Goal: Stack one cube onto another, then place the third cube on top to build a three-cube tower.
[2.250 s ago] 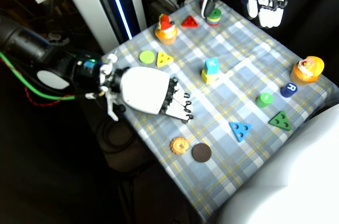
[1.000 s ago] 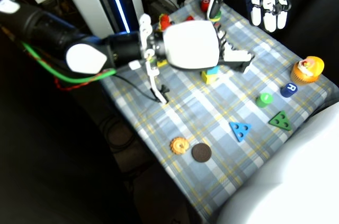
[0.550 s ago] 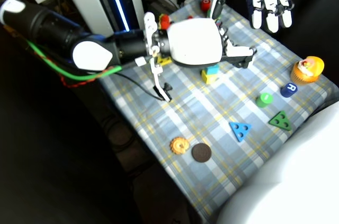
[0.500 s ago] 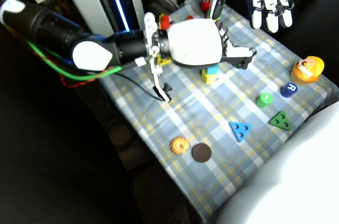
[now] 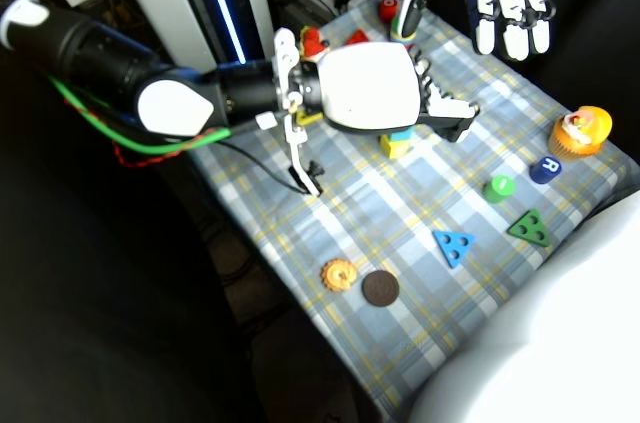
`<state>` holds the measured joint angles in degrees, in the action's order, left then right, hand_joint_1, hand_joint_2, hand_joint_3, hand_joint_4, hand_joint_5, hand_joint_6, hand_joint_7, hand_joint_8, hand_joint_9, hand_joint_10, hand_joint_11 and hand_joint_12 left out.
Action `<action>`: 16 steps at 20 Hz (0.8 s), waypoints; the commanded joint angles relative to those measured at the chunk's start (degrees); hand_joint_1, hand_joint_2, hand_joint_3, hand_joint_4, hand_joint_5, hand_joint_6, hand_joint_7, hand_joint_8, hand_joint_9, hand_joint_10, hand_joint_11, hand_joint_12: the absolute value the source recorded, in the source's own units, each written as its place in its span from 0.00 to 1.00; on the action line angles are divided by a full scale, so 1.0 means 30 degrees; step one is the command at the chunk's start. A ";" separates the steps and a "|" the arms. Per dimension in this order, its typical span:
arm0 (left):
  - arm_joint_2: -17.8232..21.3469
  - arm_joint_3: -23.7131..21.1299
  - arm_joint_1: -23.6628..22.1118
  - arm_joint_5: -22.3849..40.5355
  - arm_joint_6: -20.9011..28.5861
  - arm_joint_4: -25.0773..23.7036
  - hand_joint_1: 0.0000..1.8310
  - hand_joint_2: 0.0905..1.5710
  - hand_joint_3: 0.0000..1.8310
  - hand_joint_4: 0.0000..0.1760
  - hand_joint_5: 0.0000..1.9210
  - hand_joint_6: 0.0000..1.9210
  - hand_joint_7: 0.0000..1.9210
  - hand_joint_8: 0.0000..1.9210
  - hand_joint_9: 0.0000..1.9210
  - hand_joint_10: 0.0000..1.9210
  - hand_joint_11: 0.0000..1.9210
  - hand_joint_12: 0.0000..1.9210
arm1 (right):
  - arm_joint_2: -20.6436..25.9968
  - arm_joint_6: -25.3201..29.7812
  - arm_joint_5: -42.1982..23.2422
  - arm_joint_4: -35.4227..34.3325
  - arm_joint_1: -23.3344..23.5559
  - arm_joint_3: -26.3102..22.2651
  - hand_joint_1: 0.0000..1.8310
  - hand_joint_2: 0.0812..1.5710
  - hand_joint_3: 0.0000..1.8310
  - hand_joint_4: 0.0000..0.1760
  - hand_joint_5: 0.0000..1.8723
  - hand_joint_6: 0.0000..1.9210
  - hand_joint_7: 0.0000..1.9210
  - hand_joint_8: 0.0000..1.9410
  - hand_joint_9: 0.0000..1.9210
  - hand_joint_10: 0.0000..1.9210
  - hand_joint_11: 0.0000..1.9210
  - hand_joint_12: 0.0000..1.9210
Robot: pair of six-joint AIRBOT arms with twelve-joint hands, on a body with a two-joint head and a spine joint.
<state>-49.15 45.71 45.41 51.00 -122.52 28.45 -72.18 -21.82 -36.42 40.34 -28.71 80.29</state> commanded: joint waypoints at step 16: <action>-0.0096 0.0104 -0.0275 0.2147 0.0072 -0.0678 0.42 0.52 0.00 1.00 0.10 0.00 0.11 0.00 0.15 0.00 0.00 0.14 | -0.0055 0.0136 -0.1560 -0.0625 0.0343 0.0053 0.57 0.58 0.00 0.00 0.48 0.00 0.37 0.00 0.34 0.02 0.07 0.61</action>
<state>-49.15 45.82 45.34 50.98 -122.52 28.32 -72.16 -21.61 -36.07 40.60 -28.71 80.29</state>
